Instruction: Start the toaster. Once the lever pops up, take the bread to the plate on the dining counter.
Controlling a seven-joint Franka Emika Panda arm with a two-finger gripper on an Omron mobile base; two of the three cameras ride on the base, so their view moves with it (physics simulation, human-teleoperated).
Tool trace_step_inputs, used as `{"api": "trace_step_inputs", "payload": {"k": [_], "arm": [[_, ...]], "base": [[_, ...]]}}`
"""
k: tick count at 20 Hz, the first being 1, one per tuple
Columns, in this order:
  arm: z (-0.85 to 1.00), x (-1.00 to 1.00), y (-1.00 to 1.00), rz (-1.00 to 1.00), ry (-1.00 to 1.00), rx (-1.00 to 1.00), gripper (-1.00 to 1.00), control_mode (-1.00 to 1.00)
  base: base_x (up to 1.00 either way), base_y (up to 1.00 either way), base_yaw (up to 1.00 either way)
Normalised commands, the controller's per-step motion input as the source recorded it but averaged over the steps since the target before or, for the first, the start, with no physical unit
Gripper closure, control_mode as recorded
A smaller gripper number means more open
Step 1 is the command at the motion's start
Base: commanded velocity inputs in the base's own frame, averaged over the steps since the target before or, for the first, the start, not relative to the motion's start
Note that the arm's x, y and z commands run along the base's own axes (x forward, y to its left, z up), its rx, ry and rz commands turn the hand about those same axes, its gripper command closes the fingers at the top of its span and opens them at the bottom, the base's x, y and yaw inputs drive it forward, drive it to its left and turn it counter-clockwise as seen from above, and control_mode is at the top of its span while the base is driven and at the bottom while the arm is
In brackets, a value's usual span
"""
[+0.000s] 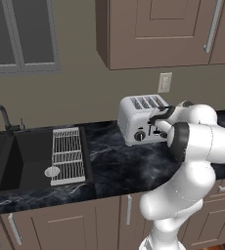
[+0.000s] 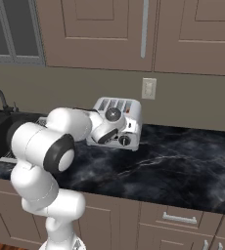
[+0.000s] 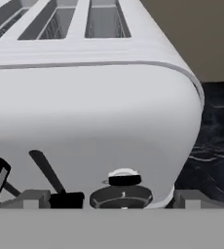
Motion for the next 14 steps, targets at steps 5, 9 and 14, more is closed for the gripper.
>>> {"api": "trace_step_inputs", "payload": {"k": [5,9,14], "arm": [[0.27,0.00,0.00,0.00,0.00,0.00,-1.00,-1.00],[0.23,0.00,0.00,0.00,-0.01,0.00,-1.00,-1.00],[0.24,0.00,0.00,0.00,-0.04,0.00,-1.00,-1.00]], "base": [[0.00,0.00,0.00],[0.00,0.00,0.00],[0.00,0.00,0.00]]}}
